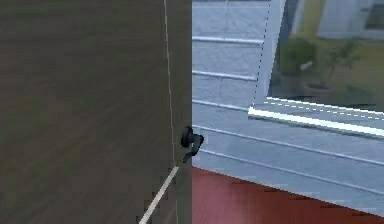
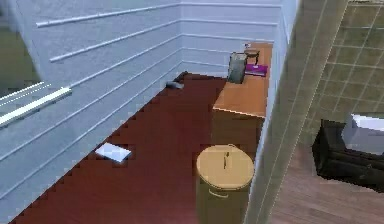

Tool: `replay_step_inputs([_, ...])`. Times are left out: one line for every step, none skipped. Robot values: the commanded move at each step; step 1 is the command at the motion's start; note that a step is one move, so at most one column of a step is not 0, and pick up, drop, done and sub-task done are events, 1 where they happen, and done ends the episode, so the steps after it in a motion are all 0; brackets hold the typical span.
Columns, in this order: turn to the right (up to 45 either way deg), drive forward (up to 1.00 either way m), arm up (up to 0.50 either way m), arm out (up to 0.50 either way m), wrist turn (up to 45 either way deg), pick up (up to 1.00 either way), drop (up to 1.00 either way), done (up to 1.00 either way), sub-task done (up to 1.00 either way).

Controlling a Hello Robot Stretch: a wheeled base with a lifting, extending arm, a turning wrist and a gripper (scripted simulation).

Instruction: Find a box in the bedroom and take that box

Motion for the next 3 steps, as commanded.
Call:
replay_step_inputs([45.0, 0.0, 0.0, 0.0, 0.0, 0.0, 0.0, 0.0, 0.0])
replay_step_inputs([3.0, 0.0, 0.0, 0.0, 0.0, 0.0, 0.0, 0.0, 0.0])
replay_step_inputs([0.0, 0.85, 0.0, 0.0, 0.0, 0.0, 0.0, 0.0, 0.0])
